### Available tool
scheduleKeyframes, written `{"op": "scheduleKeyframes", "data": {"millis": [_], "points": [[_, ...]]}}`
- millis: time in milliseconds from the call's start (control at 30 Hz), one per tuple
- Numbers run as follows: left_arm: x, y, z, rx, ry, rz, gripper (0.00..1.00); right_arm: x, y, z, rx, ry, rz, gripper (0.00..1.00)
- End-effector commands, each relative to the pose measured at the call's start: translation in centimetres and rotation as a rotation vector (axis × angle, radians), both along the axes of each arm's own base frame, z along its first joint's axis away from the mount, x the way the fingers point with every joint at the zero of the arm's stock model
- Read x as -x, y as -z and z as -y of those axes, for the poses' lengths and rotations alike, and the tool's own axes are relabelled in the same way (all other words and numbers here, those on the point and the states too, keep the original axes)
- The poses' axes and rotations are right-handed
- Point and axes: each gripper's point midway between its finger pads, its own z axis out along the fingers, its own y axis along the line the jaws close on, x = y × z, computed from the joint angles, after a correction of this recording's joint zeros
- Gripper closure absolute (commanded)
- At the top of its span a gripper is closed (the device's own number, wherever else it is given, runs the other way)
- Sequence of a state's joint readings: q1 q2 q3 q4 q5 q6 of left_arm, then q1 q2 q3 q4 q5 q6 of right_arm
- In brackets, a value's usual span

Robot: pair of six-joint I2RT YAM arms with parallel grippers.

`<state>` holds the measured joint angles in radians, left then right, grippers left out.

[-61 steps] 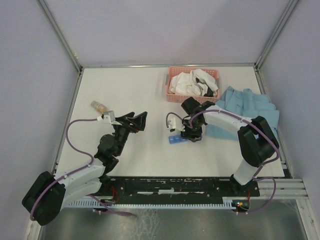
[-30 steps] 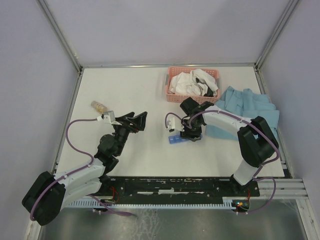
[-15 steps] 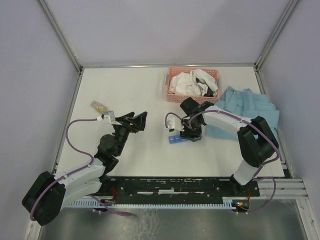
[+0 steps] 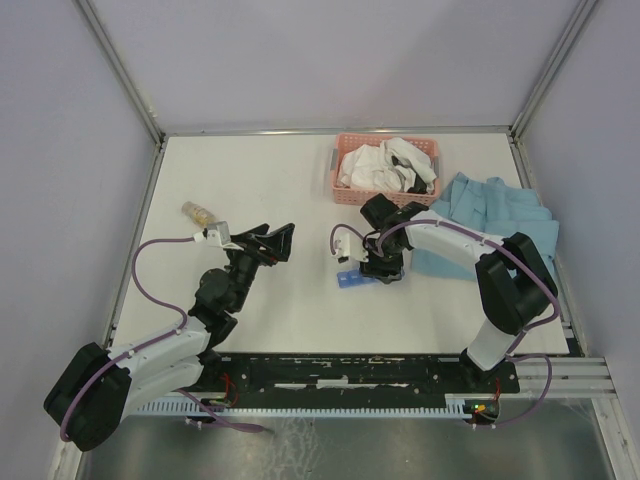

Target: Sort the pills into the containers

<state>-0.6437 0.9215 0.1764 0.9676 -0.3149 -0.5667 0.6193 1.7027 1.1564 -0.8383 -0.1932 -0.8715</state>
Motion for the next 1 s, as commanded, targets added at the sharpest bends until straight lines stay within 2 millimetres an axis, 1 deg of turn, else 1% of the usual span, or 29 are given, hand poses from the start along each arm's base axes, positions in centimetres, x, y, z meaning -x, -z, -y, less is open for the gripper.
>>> {"op": "scheduleKeyframes", "data": {"millis": [0,67,100,167,200,267,333,367,433,467,500,533,600,633,700,800,833,900,933,967], "points": [[0.0,-1.6,-0.7,0.019,-0.036,0.054,0.01,-1.7,-0.8,-0.1,0.006,0.0,0.104,0.99],[0.0,-1.6,-0.7,0.017,-0.034,0.055,0.01,-1.0,-1.3,-0.8,-0.039,0.017,0.03,0.99],[0.0,-1.6,-0.7,0.017,-0.035,0.055,0.01,-0.9,-1.2,-0.7,-0.023,0.015,0.034,0.99],[0.0,-1.6,-0.8,0.02,-0.037,0.055,0.01,-1.8,-0.8,-0.1,0.026,-0.006,0.117,0.99],[0.0,-1.6,-0.7,0.019,-0.036,0.054,0.01,-1.9,-1.1,-0.5,-0.005,0.003,0.106,0.99],[0.0,-1.6,-0.7,0.019,-0.036,0.055,0.01,-1.0,-1.2,-0.7,-0.011,0.004,0.046,0.99],[0.0,-1.6,-0.7,0.019,-0.036,0.054,0.01,-1.7,-0.9,-0.3,0.02,-0.015,0.112,0.99],[0.0,-1.6,-0.7,0.019,-0.037,0.055,0.01,-1.6,-1.1,-0.2,0.016,-0.011,0.109,0.99],[0.0,-1.6,-0.7,0.02,-0.035,0.055,0.01,-0.6,-1.5,-0.9,-0.041,-0.008,0.028,0.99],[0.0,-1.6,-0.7,0.019,-0.035,0.054,0.01,-0.7,-1.4,-0.7,-0.019,-0.011,0.04,0.99],[0.0,-1.6,-0.7,0.017,-0.035,0.054,0.01,-1.5,-1.1,-0.1,0.026,-0.022,0.099,0.99],[0.0,-1.6,-0.7,0.018,-0.035,0.054,0.01,-1.6,-0.9,-0.1,0.035,-0.038,0.125,0.99],[0.0,-1.6,-0.7,0.017,-0.035,0.054,0.01,-0.6,-1.4,-0.8,-0.033,-0.026,0.041,0.99],[0.0,-1.6,-0.7,0.016,-0.036,0.054,0.01,-0.5,-1.5,-0.7,-0.025,-0.03,0.035,0.99],[-0.1,-1.6,-0.7,0.018,-0.035,0.054,0.01,-1.1,-1.3,-0.4,0.001,-0.042,0.092,0.99],[-0.1,-1.6,-0.7,0.017,-0.035,0.053,0.01,0.0,-1.3,-0.8,-0.017,-0.058,0.033,0.99],[-0.1,-1.7,-0.7,0.017,-0.037,0.054,0.01,-0.2,-1.2,-0.7,-0.001,-0.064,0.054,0.99],[-0.1,-1.6,-0.7,0.016,-0.036,0.053,0.01,-1.6,-1.4,-0.3,0.027,-0.027,0.121,0.99],[-0.1,-1.7,-0.7,0.016,-0.036,0.054,0.01,-1.3,-1.6,-0.3,0.015,-0.022,0.089,0.99],[-0.1,-1.6,-0.7,0.016,-0.036,0.052,0.01,-0.6,-1.6,-0.6,-0.003,-0.036,0.05,0.99]]}}
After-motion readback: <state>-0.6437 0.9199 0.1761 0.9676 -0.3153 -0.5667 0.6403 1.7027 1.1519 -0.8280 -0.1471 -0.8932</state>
